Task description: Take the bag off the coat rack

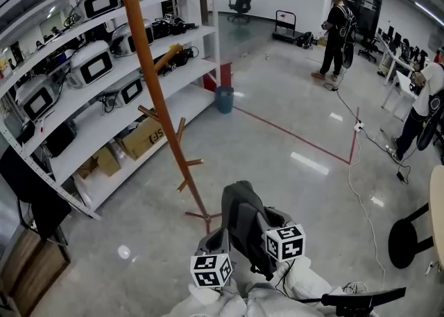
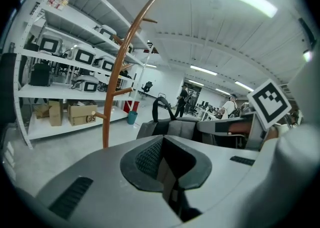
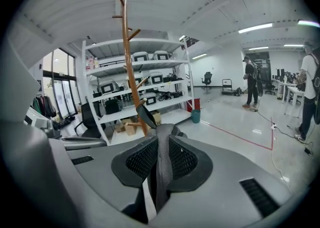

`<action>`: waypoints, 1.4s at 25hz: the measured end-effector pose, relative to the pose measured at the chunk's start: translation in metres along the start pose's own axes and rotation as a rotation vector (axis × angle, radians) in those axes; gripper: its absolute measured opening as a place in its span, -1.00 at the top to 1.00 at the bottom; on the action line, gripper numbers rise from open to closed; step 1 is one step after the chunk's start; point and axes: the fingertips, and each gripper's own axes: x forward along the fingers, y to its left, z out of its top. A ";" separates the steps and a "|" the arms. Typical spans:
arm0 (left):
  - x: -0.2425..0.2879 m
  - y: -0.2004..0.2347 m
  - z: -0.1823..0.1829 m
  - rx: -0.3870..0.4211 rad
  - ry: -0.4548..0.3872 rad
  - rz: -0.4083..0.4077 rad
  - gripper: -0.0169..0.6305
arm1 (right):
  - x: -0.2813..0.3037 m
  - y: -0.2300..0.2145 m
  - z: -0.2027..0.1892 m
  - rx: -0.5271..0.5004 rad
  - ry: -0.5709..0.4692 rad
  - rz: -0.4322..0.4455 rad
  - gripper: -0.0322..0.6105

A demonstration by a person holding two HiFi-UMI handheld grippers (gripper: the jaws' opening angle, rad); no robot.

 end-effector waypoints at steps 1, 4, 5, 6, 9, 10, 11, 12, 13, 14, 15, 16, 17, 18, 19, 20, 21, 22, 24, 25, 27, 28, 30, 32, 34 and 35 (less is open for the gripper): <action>-0.001 -0.001 0.002 -0.012 -0.005 0.009 0.94 | -0.001 0.002 0.000 -0.005 0.003 0.012 0.68; -0.005 -0.003 0.007 -0.013 -0.028 0.023 0.95 | -0.004 0.007 -0.003 -0.019 0.006 0.037 0.68; -0.005 -0.002 0.007 -0.008 -0.032 0.033 0.94 | -0.003 0.008 -0.004 -0.016 0.005 0.041 0.68; -0.004 -0.001 0.008 -0.010 -0.037 0.042 0.94 | -0.002 0.008 -0.005 -0.012 0.006 0.046 0.68; -0.006 -0.001 0.013 -0.024 -0.060 0.059 0.94 | -0.002 0.011 -0.008 -0.006 0.009 0.059 0.68; -0.006 -0.002 0.015 -0.024 -0.066 0.061 0.95 | -0.001 0.011 -0.007 -0.006 0.010 0.062 0.68; -0.006 -0.004 0.017 -0.024 -0.070 0.061 0.95 | -0.001 0.012 -0.007 -0.006 0.012 0.066 0.68; -0.006 -0.005 0.018 -0.022 -0.073 0.062 0.94 | 0.000 0.012 -0.008 -0.006 0.015 0.072 0.68; -0.006 -0.006 0.019 -0.021 -0.077 0.064 0.94 | 0.000 0.013 -0.009 -0.006 0.019 0.078 0.68; -0.007 -0.007 0.019 -0.020 -0.081 0.066 0.94 | 0.001 0.014 -0.010 -0.008 0.021 0.083 0.68; -0.007 -0.008 0.020 -0.019 -0.086 0.070 0.94 | 0.001 0.015 -0.010 -0.011 0.022 0.088 0.68; -0.008 -0.007 0.021 -0.018 -0.092 0.073 0.95 | 0.002 0.016 -0.009 -0.015 0.020 0.093 0.68; -0.008 -0.007 0.022 -0.016 -0.096 0.077 0.95 | 0.002 0.017 -0.007 -0.020 0.017 0.097 0.68; -0.009 -0.006 0.024 -0.015 -0.100 0.081 0.94 | 0.003 0.018 -0.006 -0.025 0.014 0.100 0.68; -0.009 -0.004 0.025 -0.015 -0.103 0.084 0.94 | 0.003 0.019 -0.004 -0.028 0.012 0.103 0.68; -0.009 -0.004 0.026 -0.016 -0.105 0.087 0.95 | 0.003 0.020 -0.003 -0.031 0.011 0.106 0.68; -0.010 -0.003 0.027 -0.016 -0.107 0.090 0.94 | 0.004 0.020 -0.003 -0.031 0.011 0.107 0.68; -0.010 -0.002 0.027 -0.016 -0.108 0.092 0.94 | 0.004 0.021 -0.003 -0.031 0.011 0.108 0.68; -0.011 -0.001 0.028 -0.015 -0.110 0.096 0.95 | 0.005 0.021 -0.003 -0.027 0.010 0.107 0.68; -0.011 0.000 0.028 -0.014 -0.111 0.097 0.94 | 0.006 0.021 -0.003 -0.026 0.009 0.107 0.68; -0.011 0.003 0.028 -0.014 -0.110 0.100 0.95 | 0.009 0.020 -0.003 -0.024 0.007 0.106 0.68; -0.011 0.004 0.028 -0.014 -0.110 0.101 0.94 | 0.010 0.020 -0.003 -0.024 0.007 0.105 0.68; -0.010 0.005 0.028 -0.016 -0.109 0.102 0.95 | 0.011 0.019 -0.003 -0.023 0.008 0.102 0.68; -0.010 0.005 0.030 -0.016 -0.114 0.103 0.94 | 0.011 0.019 -0.001 -0.026 0.011 0.104 0.68; -0.010 0.004 0.032 -0.015 -0.118 0.104 0.94 | 0.012 0.019 -0.001 -0.030 0.015 0.107 0.68; -0.010 0.003 0.032 -0.015 -0.118 0.104 0.94 | 0.012 0.019 -0.002 -0.030 0.017 0.108 0.68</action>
